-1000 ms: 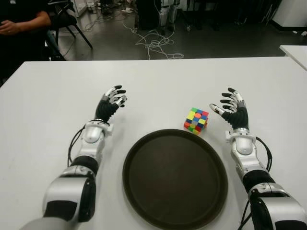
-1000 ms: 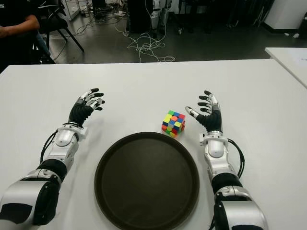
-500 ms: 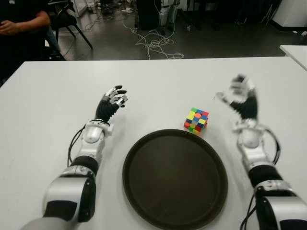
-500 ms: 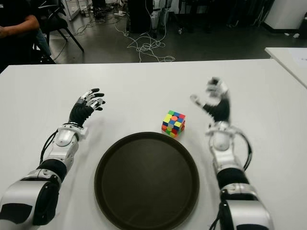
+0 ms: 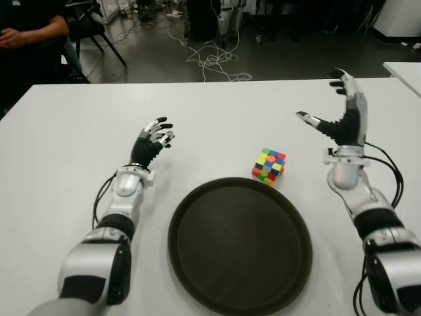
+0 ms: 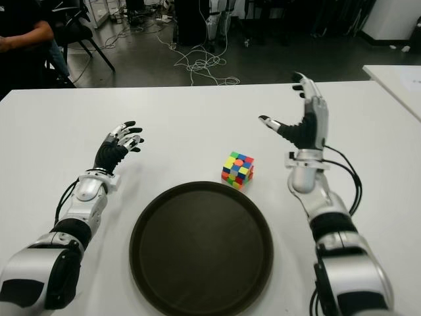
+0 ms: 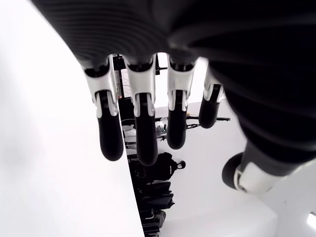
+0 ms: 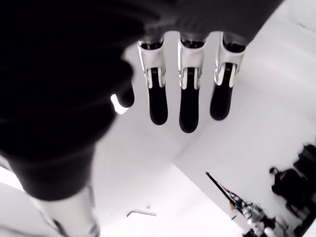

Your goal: Pick up the Rubik's Cube and put it in the plate

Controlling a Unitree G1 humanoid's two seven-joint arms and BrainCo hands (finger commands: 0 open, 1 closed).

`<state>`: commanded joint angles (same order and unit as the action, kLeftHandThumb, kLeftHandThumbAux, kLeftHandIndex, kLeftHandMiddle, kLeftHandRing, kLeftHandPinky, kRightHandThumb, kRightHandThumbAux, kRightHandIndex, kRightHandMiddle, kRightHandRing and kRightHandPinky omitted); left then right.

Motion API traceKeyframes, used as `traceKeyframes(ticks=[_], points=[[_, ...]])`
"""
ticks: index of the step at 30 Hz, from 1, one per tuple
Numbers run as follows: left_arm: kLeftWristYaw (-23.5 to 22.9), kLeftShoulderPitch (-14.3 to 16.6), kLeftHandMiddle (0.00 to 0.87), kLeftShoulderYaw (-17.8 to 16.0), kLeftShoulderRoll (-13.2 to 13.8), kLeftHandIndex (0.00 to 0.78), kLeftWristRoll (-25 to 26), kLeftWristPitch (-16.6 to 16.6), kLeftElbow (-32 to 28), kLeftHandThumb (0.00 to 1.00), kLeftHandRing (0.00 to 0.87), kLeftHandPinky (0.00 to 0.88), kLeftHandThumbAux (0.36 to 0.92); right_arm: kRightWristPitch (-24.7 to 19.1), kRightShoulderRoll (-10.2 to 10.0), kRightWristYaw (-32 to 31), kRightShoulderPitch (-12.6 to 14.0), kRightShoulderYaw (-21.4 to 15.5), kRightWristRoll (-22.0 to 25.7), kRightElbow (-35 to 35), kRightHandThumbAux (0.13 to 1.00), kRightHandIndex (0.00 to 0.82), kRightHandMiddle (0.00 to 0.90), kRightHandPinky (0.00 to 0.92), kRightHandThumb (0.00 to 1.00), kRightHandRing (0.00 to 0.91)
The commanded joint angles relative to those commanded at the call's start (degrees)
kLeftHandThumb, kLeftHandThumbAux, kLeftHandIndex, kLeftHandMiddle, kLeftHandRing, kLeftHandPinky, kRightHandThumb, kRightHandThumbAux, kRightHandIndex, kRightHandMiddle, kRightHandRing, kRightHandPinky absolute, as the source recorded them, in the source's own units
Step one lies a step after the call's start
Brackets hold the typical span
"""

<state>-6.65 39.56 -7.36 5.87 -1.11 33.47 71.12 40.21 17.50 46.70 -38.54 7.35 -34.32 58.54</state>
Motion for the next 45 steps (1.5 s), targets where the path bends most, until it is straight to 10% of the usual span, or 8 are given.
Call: traceKeyframes(ticks=[15, 25, 45], points=[[-1.52, -0.04, 0.256, -0.89, 0.00, 0.186, 1.00, 0.08, -0.04, 0.191, 0.312, 0.391, 0.627, 2.69, -0.79, 5.04, -0.08, 5.71, -2.42, 2.87, 0.853, 0.187, 0.248, 0.353, 0.001, 0.281], [-1.20, -0.17, 0.258, -0.67, 0.04, 0.183, 0.81, -0.01, -0.13, 0.211, 0.316, 0.394, 0.625, 2.24, 1.41, -2.36, -0.06, 9.75, -3.83, 3.15, 0.836, 0.160, 0.251, 0.371, 0.000, 0.301], [-1.09, 0.04, 0.252, -0.46, 0.21, 0.180, 0.61, -0.32, 0.08, 0.180, 0.312, 0.394, 0.622, -13.61, 6.52, -23.61, 1.33, 17.34, -8.68, -7.47, 0.783, 0.134, 0.176, 0.168, 0.000, 0.187]])
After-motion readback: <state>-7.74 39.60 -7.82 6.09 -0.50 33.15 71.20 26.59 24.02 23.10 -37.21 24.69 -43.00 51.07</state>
